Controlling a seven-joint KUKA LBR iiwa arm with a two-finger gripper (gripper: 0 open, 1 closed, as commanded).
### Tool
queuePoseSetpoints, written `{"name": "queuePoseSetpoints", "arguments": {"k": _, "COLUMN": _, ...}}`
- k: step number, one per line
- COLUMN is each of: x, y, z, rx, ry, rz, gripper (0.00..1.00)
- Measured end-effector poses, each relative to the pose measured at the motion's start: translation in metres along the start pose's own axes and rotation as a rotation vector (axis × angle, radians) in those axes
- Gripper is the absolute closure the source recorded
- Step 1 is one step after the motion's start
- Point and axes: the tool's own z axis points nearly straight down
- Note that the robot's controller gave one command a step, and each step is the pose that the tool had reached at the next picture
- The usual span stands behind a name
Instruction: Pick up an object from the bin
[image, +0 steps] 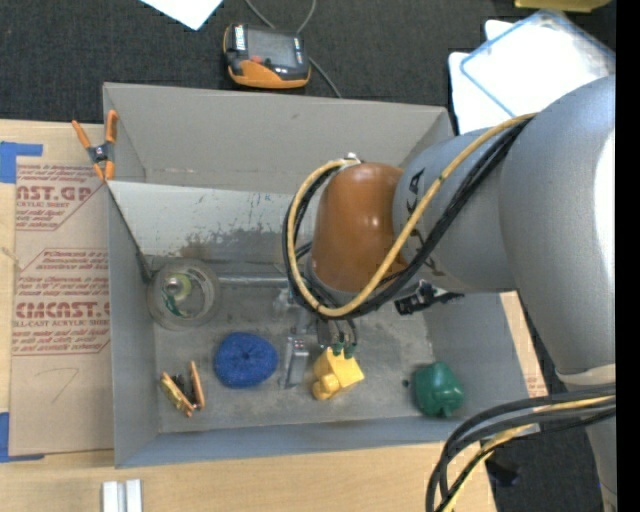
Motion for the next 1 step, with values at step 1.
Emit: {"name": "queuePoseSetpoints", "arguments": {"k": 1, "x": 0.0102, "y": 0.045, "z": 0.0489, "rx": -0.002, "ry": 0.004, "rz": 0.004, "gripper": 0.0}}
